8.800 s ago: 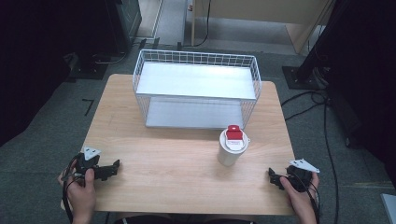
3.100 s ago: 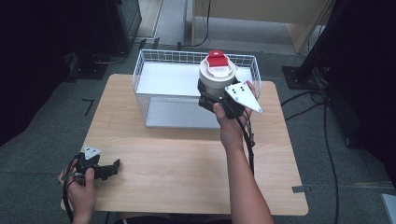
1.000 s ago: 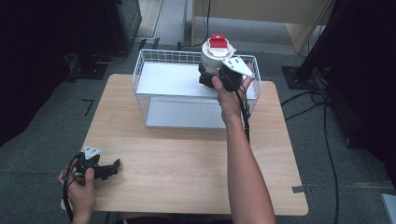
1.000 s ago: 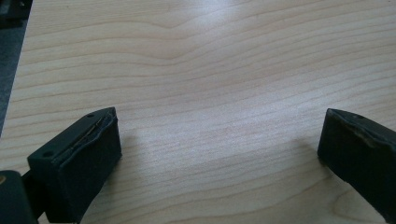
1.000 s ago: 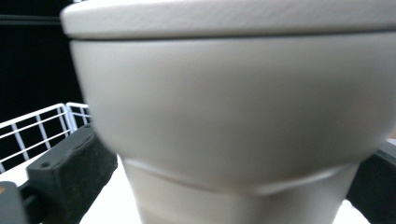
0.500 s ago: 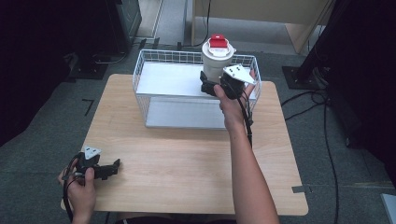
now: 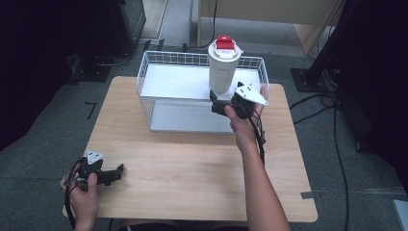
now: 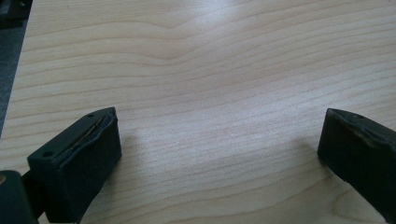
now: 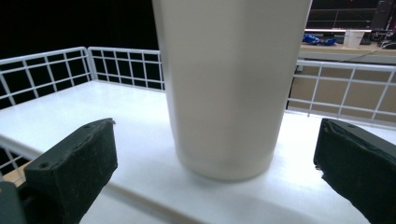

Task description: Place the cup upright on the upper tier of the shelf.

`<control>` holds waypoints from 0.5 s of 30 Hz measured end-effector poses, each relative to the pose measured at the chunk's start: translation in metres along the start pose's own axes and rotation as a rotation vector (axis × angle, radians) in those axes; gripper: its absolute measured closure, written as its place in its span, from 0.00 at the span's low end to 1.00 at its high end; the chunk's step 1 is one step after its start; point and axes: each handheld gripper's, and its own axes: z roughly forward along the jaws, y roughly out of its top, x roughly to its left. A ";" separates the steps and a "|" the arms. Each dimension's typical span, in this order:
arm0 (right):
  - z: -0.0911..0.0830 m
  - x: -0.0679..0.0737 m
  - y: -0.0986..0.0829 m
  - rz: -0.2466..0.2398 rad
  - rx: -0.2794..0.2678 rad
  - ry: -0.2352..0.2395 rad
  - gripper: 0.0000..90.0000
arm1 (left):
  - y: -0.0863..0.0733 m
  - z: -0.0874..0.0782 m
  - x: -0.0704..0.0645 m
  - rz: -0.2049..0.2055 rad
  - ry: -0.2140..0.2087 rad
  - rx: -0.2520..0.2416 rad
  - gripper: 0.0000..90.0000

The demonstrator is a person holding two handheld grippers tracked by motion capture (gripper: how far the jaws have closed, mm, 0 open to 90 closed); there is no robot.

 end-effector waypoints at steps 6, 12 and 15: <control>-0.017 -0.001 -0.011 -0.003 -0.005 0.007 0.00 | 0.000 0.000 0.000 0.000 0.000 0.000 0.00; -0.029 -0.003 -0.020 -0.002 -0.004 0.001 0.00 | 0.000 0.000 0.000 0.000 0.000 0.000 0.00; -0.038 -0.005 -0.026 0.019 -0.011 0.000 0.00 | 0.000 0.000 0.000 0.000 0.000 0.000 0.00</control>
